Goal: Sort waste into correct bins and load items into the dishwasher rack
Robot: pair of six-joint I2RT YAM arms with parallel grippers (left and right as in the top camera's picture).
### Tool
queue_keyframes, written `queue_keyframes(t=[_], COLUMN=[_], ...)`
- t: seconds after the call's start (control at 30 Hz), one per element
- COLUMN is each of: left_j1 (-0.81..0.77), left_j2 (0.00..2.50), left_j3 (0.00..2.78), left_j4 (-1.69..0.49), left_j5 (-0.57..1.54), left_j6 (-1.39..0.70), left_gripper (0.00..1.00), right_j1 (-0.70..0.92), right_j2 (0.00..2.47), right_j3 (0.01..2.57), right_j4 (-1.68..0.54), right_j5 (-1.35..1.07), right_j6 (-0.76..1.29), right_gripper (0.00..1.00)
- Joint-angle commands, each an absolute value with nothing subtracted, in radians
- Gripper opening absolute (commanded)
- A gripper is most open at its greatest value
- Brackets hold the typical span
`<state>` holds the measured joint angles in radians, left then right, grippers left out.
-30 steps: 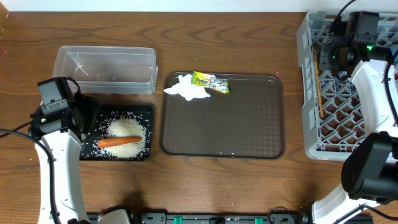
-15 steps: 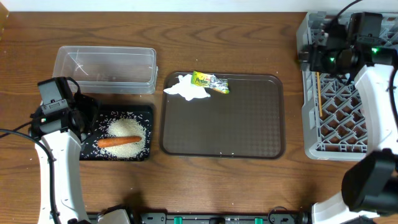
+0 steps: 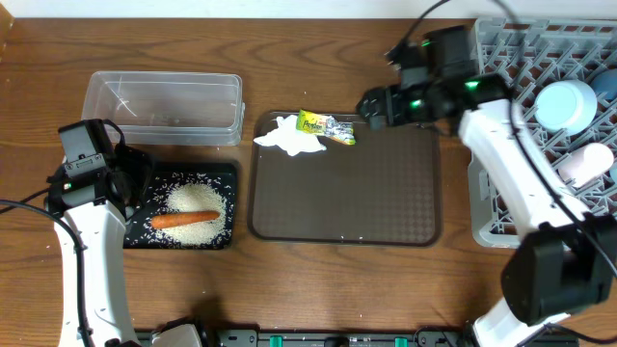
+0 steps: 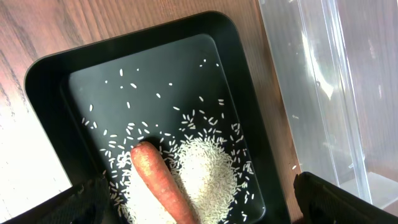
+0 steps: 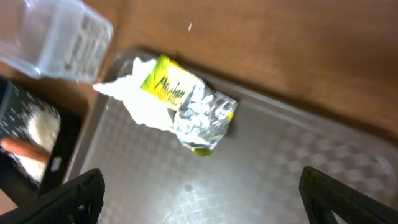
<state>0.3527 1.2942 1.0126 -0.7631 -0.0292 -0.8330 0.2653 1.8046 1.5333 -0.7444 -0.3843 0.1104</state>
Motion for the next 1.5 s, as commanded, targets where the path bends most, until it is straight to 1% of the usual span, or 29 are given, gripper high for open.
queue_keyframes(t=[0.0,0.13,0.27,0.43,0.6,0.87,0.97,1.03,1.1,1.17,1.23,1.27,1.37,1.47], left_j1=[0.357,0.357,0.357,0.357,0.357,0.357,0.357,0.356,0.341,0.282,0.197,0.136,-0.031,-0.206], left_j2=[1.295,1.295,1.295,1.295,1.295,1.295,1.295,1.295,1.296,1.298,1.298,1.298,1.298,1.301], left_j3=[1.029,1.029,1.029,1.029,1.029,1.029,1.029,1.029,1.022,1.016,1.016,1.016,1.025,1.093], left_j4=[-0.769,-0.769,-0.769,-0.769,-0.768,-0.746,-0.781,-0.84,-0.868,-0.809,-0.757,-0.744,-0.701,-0.699], left_j5=[-0.034,-0.034,-0.034,-0.034,-0.034,-0.028,0.153,0.364,0.528,0.68,0.776,0.785,0.749,0.583], left_j6=[-0.82,-0.82,-0.82,-0.82,-0.82,-0.846,-0.85,-0.85,-0.833,-0.691,-0.573,-0.561,-0.579,-0.619], left_gripper=[0.98,0.98,0.98,0.98,0.98,0.98,0.98,0.98,0.98,0.92,0.93,0.92,0.93,0.93], right_j1=[0.296,0.273,0.191,0.051,-0.062,-0.126,-0.126,-0.126,-0.126,-0.125,-0.125,-0.125,-0.125,-0.125], right_j2=[1.819,1.8,1.775,1.76,1.761,1.761,1.761,1.761,1.761,1.761,1.761,1.761,1.761,1.761], right_j3=[1.523,1.533,1.556,1.557,1.557,1.557,1.557,1.557,1.557,1.557,1.557,1.557,1.557,1.557], right_j4=[-0.741,-0.72,-0.721,-0.741,-0.751,-0.752,-0.752,-0.752,-0.752,-0.752,-0.752,-0.752,-0.752,-0.752], right_j5=[-0.332,-0.327,-0.283,-0.091,-0.082,-0.082,-0.082,-0.082,-0.083,-0.082,-0.082,-0.083,-0.083,-0.082], right_j6=[0.127,0.163,0.164,0.164,0.164,0.164,0.164,0.164,0.164,0.164,0.164,0.164,0.164,0.164], right_gripper=[0.99,0.99,0.99,0.99,0.99,0.99,0.99,0.99,0.99,0.99,0.99,0.99,0.99,0.99])
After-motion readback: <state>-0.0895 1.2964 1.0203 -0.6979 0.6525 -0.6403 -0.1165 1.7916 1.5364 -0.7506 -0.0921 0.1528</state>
